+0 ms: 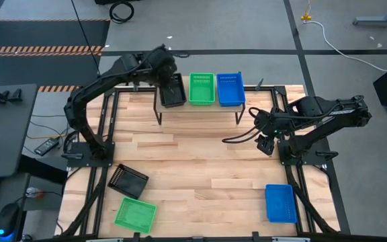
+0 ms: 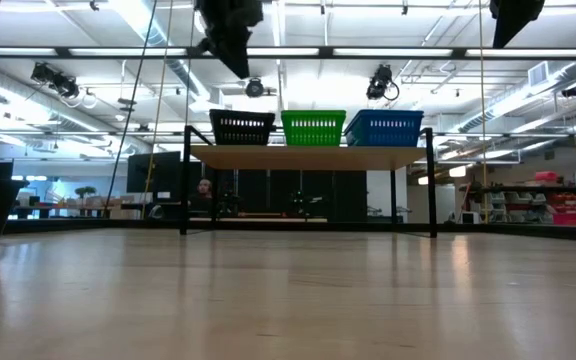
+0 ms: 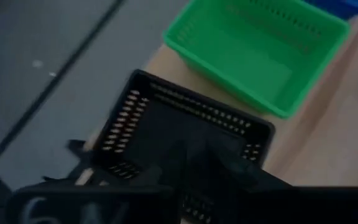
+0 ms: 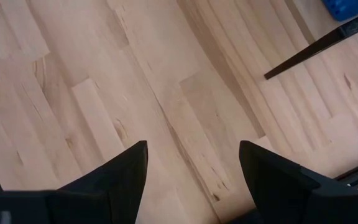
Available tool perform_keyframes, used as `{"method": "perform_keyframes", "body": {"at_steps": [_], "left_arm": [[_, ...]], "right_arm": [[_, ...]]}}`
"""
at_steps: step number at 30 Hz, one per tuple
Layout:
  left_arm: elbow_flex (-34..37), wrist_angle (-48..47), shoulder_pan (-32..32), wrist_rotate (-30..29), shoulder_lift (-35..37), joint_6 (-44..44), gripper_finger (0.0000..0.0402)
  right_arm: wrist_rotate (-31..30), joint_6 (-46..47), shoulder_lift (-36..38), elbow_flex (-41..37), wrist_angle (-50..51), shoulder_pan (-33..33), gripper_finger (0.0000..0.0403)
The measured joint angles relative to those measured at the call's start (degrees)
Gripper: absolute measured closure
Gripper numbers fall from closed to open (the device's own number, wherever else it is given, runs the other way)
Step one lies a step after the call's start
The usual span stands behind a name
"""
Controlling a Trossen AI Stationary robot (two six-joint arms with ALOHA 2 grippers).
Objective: Stack baskets on shelf by color
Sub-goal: Adjust the black baskets
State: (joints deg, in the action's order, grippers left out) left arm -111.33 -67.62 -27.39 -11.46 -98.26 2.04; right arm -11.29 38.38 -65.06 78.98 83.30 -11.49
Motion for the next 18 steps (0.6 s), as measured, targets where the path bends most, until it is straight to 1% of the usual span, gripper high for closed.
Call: {"method": "perform_keyframes", "body": {"at_steps": [3, 6, 12, 18], "left_arm": [[0.03, -0.55, -0.35, 3.17, -2.12, -1.24, 0.0341], [0.04, -3.25, -0.31, 6.43, -4.30, -2.51, 0.0345], [0.11, -9.26, 0.37, 6.62, -7.32, -2.73, 0.0347], [0.11, -13.31, 0.34, 6.26, -7.58, -3.68, 0.0349]], "right_arm": [[0.00, 0.06, -0.02, 0.00, -0.01, 0.00, 0.0144], [0.00, 0.74, -0.02, 0.00, 0.01, 0.00, 0.0144], [0.44, 0.87, -0.02, 0.00, 0.03, 0.00, 0.0144], [0.44, 0.03, -0.02, 0.00, 0.25, 0.00, 0.0144]]}}
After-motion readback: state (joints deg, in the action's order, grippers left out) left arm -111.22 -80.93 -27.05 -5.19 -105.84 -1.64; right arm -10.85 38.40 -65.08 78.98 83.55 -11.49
